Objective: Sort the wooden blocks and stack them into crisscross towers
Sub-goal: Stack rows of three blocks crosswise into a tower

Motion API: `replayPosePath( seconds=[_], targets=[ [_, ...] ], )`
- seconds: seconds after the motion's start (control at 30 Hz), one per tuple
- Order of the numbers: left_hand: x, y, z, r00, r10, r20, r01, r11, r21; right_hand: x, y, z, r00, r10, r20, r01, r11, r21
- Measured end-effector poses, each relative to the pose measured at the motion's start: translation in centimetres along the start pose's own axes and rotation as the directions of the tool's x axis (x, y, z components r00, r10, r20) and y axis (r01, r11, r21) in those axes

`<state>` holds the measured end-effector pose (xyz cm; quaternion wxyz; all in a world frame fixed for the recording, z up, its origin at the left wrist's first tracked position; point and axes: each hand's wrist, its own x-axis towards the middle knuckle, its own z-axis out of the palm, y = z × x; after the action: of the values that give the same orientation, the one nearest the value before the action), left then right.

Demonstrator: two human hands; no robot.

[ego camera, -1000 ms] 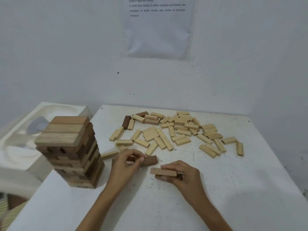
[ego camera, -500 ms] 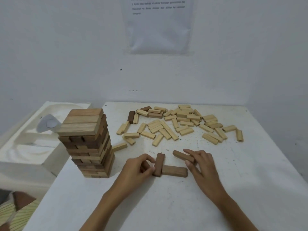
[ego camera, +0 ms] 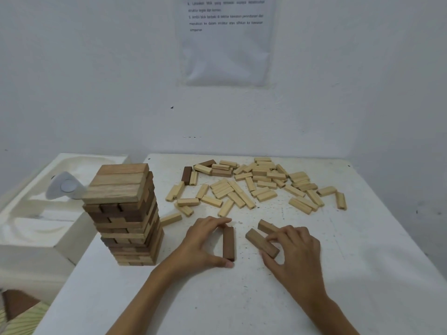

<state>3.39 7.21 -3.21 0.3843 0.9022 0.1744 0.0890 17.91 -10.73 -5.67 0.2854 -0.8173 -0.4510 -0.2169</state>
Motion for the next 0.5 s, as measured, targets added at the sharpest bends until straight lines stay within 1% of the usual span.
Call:
replayPosePath(
  seconds=[0.07,0.13,0.23,0.3,0.33,0.4,0.47,0.5],
  targets=[
    [0.0,0.0,0.4,0.999,0.007,-0.034,-0.007,1.000,0.015,-0.1,-0.5,0.1,0.999,0.041,0.005,-0.040,0.998,-0.055],
    [0.0,0.1,0.7,0.998,0.018,-0.057,-0.016,0.999,0.037,0.0,-1.3,0.2,0.999,0.048,0.015,-0.047,0.997,-0.055],
    [0.0,0.3,1.2,0.996,0.044,-0.072,-0.039,0.997,0.067,0.3,-2.0,0.1,0.998,0.048,0.052,-0.052,0.995,0.086],
    [0.0,0.3,1.4,0.997,0.043,-0.059,-0.038,0.996,0.079,0.7,-1.5,-0.1,0.997,0.068,0.037,-0.073,0.984,0.165],
    [0.1,0.3,1.5,0.998,0.040,-0.051,-0.035,0.996,0.087,0.8,-0.9,-0.2,0.996,0.084,0.011,-0.084,0.983,0.166],
    [0.3,0.4,1.8,0.999,0.038,-0.039,-0.033,0.993,0.115,0.9,0.4,-0.3,0.992,0.126,-0.024,-0.123,0.987,0.102],
    [0.5,0.7,2.0,0.998,0.035,-0.043,-0.029,0.990,0.135,0.7,1.6,-0.3,0.985,0.170,0.016,-0.170,0.983,0.061],
    [0.7,0.9,2.1,0.998,0.036,-0.046,-0.030,0.990,0.140,0.7,1.8,-0.4,0.978,0.199,0.067,-0.205,0.974,0.092]
  ],
)
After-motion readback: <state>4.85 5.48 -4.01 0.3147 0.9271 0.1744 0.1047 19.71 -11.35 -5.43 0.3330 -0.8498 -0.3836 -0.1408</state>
